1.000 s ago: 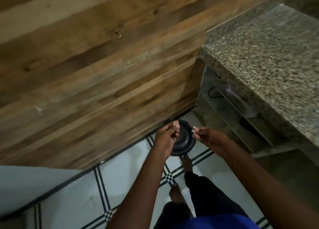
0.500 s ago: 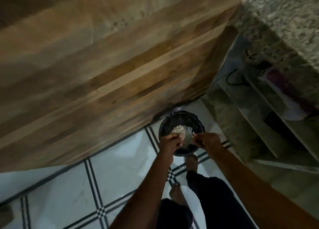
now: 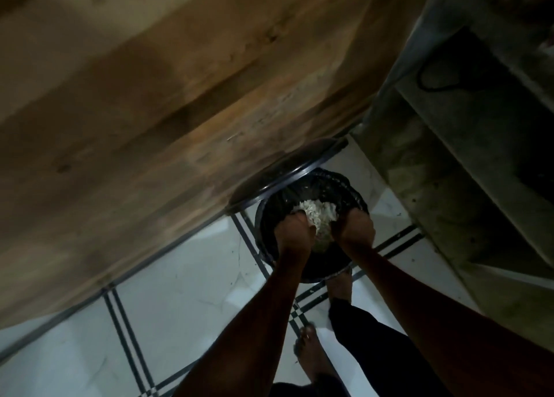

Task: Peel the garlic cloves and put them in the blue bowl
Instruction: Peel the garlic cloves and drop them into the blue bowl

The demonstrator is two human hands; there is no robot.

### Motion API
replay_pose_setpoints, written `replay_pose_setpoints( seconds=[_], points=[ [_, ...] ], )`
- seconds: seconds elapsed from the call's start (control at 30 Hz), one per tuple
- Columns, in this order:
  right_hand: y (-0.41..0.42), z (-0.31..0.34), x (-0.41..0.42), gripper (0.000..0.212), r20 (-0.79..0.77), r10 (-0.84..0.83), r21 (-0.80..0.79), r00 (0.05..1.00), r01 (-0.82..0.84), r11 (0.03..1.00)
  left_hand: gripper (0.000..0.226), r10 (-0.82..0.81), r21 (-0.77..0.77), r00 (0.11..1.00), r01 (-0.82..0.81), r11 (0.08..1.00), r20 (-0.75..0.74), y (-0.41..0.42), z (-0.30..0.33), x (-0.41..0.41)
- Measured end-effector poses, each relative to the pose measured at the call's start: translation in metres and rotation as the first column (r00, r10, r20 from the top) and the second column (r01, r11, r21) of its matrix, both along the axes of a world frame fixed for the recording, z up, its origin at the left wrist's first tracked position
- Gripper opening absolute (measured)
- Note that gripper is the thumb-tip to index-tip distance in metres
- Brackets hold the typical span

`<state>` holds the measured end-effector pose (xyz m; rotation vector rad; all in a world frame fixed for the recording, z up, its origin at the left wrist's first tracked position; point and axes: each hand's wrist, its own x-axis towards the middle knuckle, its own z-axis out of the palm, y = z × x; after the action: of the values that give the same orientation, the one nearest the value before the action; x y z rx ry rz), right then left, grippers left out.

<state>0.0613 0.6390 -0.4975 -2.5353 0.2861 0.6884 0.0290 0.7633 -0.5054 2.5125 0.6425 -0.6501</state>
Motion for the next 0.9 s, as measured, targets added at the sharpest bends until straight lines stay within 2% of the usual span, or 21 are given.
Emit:
replay_pose_setpoints(
  seconds=[0.07, 0.13, 0.2, 0.23, 0.3, 0.37, 0.43, 0.53, 0.67, 0.8, 0.9],
  points=[
    [-0.002, -0.008, 0.002, 0.018, 0.029, 0.070, 0.017, 0.997, -0.071, 0.997, 0.042, -0.066, 0.012, 0.996, 0.067, 0.998, -0.059, -0.003, -0.006, 0.004],
    [-0.009, -0.018, 0.002, 0.018, -0.023, 0.091, 0.097, 0.996, -0.088, 0.991, 0.033, -0.060, 0.062, 0.997, 0.062, 0.996, -0.044, 0.000, 0.004, 0.008],
    [-0.009, 0.021, 0.001, 0.030, 0.015, 0.085, 0.064, 0.996, -0.086, 0.994, 0.035, -0.053, 0.043, 0.999, 0.053, 0.998, -0.003, -0.001, 0.032, 0.007],
    [-0.009, 0.041, 0.001, 0.033, 0.049, 0.054, 0.053, 0.997, -0.056, 0.997, 0.033, -0.032, 0.032, 0.996, 0.030, 0.999, 0.081, -0.002, 0.042, 0.003],
    [-0.018, 0.068, -0.005, 0.029, -0.002, -0.007, 0.035, 1.000, 0.007, 0.999, 0.022, 0.047, -0.026, 0.985, -0.043, 0.999, 0.166, -0.003, 0.074, -0.005],
    [-0.034, 0.110, -0.015, 0.025, -0.047, -0.013, 0.092, 0.999, 0.017, 0.996, 0.018, 0.156, -0.159, 0.961, -0.121, 0.980, 0.231, -0.008, 0.120, -0.018],
    [-0.055, 0.170, -0.027, 0.021, -0.018, -0.054, 0.141, 0.998, 0.056, 0.988, 0.014, 0.221, -0.299, 0.926, -0.127, 0.946, 0.306, -0.019, 0.180, -0.030],
    [-0.091, 0.271, -0.049, 0.015, 0.047, -0.139, 0.244, 0.989, 0.123, 0.962, 0.010, 0.242, -0.466, 0.900, -0.050, 0.884, 0.363, -0.044, 0.285, -0.045],
    [-0.144, 0.399, -0.090, 0.016, 0.172, -0.198, 0.318, 0.965, 0.136, 0.938, 0.013, 0.203, -0.577, 0.893, 0.075, 0.814, 0.402, -0.089, 0.406, -0.061],
    [-0.199, 0.485, -0.126, 0.019, 0.306, -0.302, 0.330, 0.903, 0.197, 0.923, 0.019, 0.145, -0.663, 0.889, 0.205, 0.720, 0.433, -0.147, 0.489, -0.071],
    [-0.247, 0.527, -0.150, 0.012, 0.378, -0.397, 0.326, 0.836, 0.281, 0.903, 0.024, 0.081, -0.687, 0.872, 0.320, 0.652, 0.484, -0.198, 0.530, -0.079]
  ],
)
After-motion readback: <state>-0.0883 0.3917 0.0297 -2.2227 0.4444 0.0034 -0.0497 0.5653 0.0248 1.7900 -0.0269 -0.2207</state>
